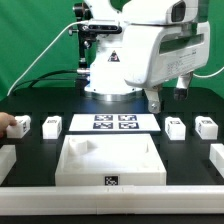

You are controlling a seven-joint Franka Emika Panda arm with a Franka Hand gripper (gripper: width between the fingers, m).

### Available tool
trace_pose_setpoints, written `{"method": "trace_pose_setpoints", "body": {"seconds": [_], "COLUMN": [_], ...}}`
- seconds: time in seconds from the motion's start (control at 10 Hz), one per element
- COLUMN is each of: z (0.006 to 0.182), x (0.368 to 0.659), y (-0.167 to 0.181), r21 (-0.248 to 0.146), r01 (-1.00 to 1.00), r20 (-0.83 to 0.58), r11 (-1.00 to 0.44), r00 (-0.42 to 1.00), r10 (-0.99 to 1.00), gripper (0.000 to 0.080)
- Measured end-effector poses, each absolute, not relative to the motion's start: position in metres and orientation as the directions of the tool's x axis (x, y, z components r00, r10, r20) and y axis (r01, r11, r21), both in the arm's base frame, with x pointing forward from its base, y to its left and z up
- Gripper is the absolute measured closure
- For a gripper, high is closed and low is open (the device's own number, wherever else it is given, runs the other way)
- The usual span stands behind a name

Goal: Assemble one leg

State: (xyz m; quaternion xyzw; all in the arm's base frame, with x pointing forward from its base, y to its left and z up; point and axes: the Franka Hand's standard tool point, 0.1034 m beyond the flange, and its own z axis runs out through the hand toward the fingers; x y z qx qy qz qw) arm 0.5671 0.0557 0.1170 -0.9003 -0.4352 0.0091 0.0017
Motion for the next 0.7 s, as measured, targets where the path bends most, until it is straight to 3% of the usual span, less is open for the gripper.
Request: {"method": "trace_pose_setpoints", "body": {"seconds": [0.7], "z": [0.1165], "x": [0.5669], "y": [0.0556], "r21": [-0.012], "r01": [0.783], "r20": [-0.015], "r11": [-0.621], "r00": [0.621], "r10": [0.783], "gripper": [0.015]}}
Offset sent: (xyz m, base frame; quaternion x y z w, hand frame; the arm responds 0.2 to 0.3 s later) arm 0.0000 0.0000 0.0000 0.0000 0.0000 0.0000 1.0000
